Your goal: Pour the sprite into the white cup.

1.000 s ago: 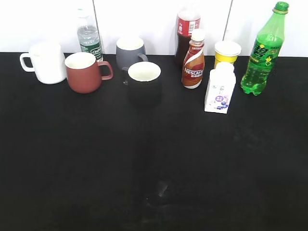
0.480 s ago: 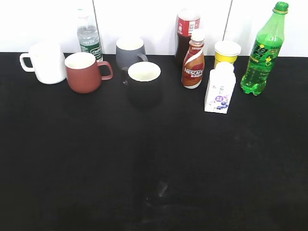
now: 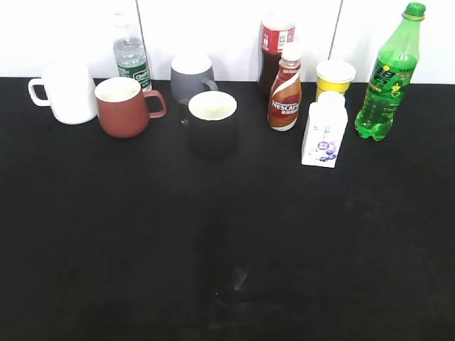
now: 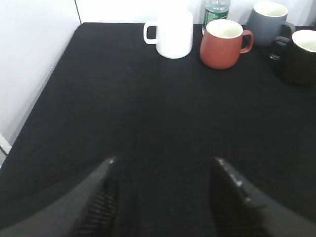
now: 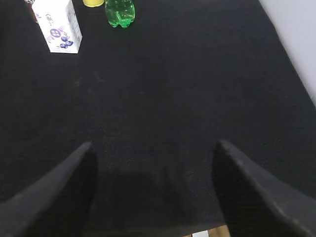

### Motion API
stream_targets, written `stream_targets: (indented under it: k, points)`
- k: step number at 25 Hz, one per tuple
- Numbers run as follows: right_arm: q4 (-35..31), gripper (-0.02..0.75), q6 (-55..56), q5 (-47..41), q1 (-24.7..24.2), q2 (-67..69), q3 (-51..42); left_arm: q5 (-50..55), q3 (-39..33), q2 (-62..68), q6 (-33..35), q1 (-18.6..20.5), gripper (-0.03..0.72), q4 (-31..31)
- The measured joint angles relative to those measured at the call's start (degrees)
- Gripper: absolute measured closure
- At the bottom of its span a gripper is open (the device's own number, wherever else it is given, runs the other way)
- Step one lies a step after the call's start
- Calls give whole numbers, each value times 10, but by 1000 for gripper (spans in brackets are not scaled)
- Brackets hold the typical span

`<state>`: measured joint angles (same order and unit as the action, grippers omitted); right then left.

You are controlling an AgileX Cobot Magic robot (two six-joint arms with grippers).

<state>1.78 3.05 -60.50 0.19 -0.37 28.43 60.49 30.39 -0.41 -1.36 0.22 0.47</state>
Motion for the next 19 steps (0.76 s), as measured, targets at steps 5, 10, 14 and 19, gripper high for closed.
stream_targets:
  k: [5, 10, 14, 19]
  points:
    - [-1, 195, 0, 0, 0, 0, 0, 0, 0, 0, 0, -14, 346, 0]
    - [-2, 195, 0, 0, 0, 0, 0, 0, 0, 0, 0, -21, 440, 0]
    - [-2, 195, 0, 0, 0, 0, 0, 0, 0, 0, 0, -21, 445, -1]
    - [-2, 195, 0, 0, 0, 0, 0, 0, 0, 0, 0, -21, 445, -1]
